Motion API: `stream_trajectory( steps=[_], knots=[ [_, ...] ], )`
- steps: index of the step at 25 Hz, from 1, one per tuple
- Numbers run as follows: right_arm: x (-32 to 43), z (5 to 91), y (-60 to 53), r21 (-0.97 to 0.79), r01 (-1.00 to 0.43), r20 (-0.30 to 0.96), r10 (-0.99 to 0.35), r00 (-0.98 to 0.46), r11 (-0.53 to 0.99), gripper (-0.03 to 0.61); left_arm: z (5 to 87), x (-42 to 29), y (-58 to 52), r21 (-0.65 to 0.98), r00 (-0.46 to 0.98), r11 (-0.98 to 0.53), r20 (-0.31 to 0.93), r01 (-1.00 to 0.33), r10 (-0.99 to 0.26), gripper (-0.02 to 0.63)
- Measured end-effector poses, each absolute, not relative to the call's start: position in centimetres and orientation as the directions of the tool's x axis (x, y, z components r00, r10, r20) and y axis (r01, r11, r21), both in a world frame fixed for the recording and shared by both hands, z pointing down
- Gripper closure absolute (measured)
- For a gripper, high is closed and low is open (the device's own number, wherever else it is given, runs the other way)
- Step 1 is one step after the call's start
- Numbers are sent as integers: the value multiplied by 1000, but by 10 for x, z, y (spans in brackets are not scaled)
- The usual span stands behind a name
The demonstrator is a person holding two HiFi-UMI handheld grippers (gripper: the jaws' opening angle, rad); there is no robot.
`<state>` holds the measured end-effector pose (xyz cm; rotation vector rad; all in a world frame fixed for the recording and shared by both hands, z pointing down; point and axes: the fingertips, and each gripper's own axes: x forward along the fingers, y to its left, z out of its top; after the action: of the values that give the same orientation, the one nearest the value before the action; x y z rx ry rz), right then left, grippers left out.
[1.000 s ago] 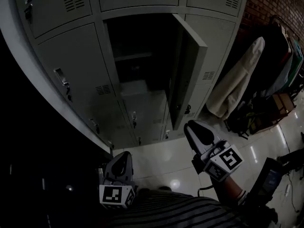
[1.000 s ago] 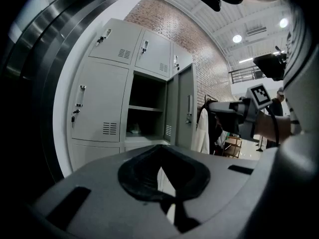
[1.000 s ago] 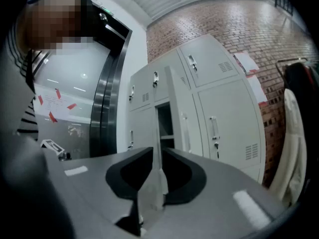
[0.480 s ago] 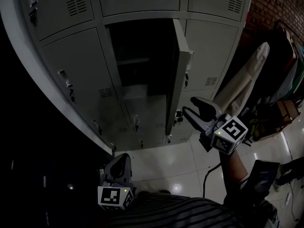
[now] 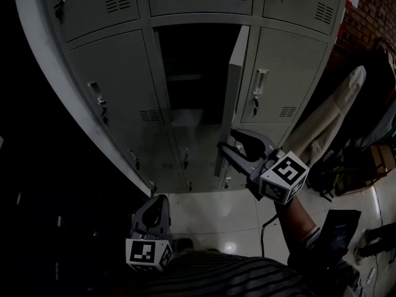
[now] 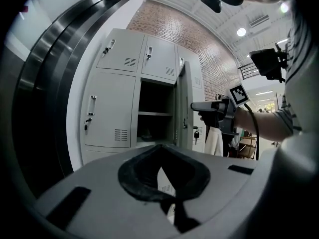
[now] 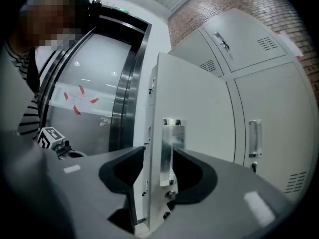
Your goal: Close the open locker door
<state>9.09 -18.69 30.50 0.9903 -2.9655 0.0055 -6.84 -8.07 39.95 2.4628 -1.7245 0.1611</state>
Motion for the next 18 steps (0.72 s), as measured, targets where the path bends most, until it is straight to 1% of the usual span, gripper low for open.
stream_trajectory(
  steps=[3,5,15,18],
  knots=[
    [81,304,-192,8,-603,16,-603,-798,798,410,400,-82,-89,35,328,-326,142,-945,-934,609],
    [75,303,-198,11,-617,15,-617,-787,787,447,402,-91,-98,28,326,-325,128,-945,-937,609],
    [3,305,-243,22,-671,22,-671,-741,742,463,401,-137,-163,39,385,-383,108,-923,-916,609],
    [-16,306,-265,21,-689,25,-689,-724,725,459,398,-156,-183,38,395,-393,103,-919,-913,609]
  ],
)
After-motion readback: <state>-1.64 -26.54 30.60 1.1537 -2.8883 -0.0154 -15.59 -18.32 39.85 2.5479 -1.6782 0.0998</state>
